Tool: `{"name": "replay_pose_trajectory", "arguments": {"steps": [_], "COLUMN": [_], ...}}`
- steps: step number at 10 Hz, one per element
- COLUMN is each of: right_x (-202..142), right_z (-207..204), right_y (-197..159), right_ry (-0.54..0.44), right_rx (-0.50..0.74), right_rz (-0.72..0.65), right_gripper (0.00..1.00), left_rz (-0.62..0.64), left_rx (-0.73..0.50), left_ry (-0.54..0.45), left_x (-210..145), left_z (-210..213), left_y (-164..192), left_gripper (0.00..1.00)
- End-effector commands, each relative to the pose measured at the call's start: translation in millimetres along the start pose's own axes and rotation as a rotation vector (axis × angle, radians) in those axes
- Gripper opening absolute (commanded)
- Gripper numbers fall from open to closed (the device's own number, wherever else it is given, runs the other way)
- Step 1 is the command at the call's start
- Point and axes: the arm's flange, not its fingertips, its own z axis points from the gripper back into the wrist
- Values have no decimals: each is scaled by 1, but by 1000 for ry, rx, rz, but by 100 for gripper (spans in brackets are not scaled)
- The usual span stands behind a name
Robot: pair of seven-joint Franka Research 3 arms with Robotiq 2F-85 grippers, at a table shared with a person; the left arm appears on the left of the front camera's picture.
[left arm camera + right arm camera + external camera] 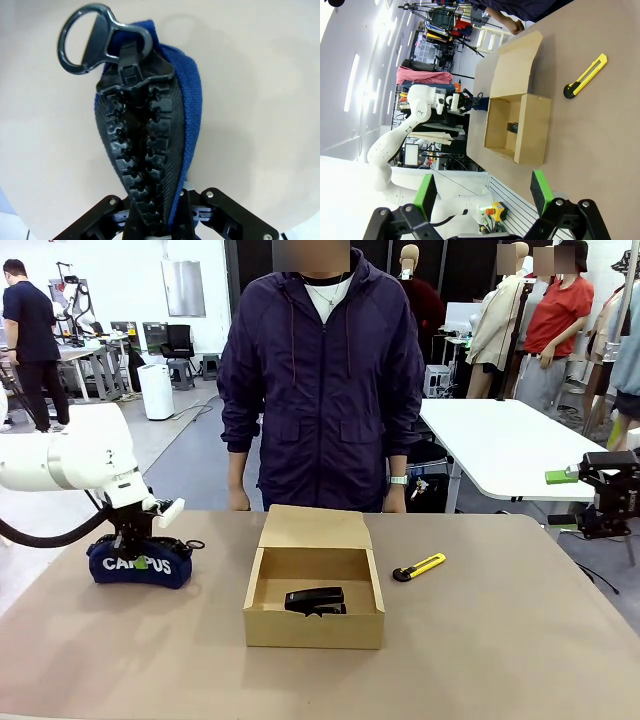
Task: Pack the items into the box.
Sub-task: Pick up the item indicated by the person and place it inside the Mailer Box.
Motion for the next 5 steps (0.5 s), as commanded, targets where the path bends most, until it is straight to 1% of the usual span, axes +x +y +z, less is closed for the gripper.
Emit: {"name": "replay_pose_trajectory", "arguments": {"steps": [1, 2, 3, 4, 5], "right_x": [1, 1, 1, 1, 1], "right_z": [3, 3, 3, 3, 3], "right_y": [1, 1, 1, 1, 1], "right_ry": [10, 10, 10, 10, 10], "right_rx": [0, 0, 0, 0, 0], "right_rz": [9, 9, 9, 9, 9], "right_gripper": [100, 100, 100, 100, 100], "left_rz": [154, 221, 298, 315, 307], "left_rx": [-4, -36, -5, 31, 100], "left_ry": [-63, -54, -53, -44, -6], "left_x": [4, 2, 2, 7, 15], "left_z": [35, 64, 97, 124, 143], "left_y": [-17, -30, -44, -56, -68], "left_gripper": [0, 0, 0, 0, 0]}}
